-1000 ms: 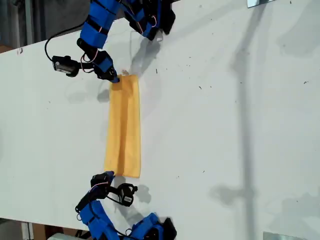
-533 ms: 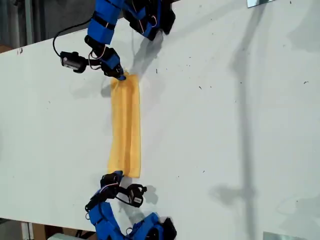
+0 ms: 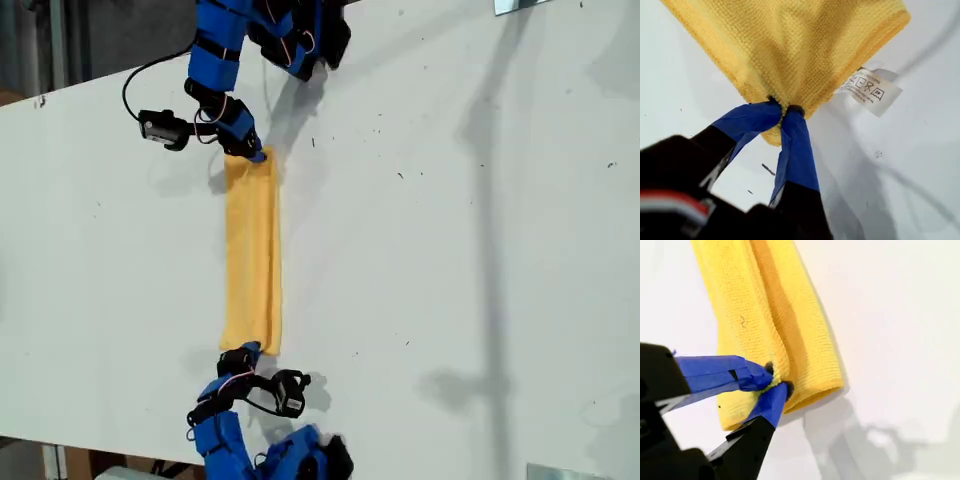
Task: Grasp corners of a square towel and fold twice.
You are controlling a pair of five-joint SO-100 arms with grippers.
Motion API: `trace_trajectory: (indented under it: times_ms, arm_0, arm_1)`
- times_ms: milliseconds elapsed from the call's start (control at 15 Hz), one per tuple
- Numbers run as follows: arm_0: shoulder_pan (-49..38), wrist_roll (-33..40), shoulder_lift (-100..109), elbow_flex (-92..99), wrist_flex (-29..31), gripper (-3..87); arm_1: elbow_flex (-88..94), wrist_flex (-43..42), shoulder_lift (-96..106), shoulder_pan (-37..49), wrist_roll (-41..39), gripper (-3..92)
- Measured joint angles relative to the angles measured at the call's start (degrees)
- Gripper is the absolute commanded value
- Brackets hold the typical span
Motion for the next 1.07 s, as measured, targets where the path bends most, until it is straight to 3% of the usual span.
trace_trajectory:
  times_ms: [200,267,333,667,1067]
  arm_0:
    - [1.14,-1.32,0.26,0.26,0.0,-0.1]
    - [1.14,-1.32,0.44,0.26,0.0,3.2]
    - [1.14,-1.32,0.97,0.53,-0.09,22.0]
    - [1.05,-2.46,6.15,1.93,1.23,21.0]
    - [-0.97,-1.32,18.9,3.16,12.66,20.9]
  arm_1:
    - [0.35,-0.09,0.0,0.44,0.0,2.6]
    - [0.35,-0.09,0.0,0.44,0.0,12.0]
    - [0.35,-0.09,0.0,0.53,0.0,15.9]
    - [0.35,0.0,0.79,0.7,-0.09,20.1]
    - [0.35,0.09,0.88,1.85,-0.09,19.8]
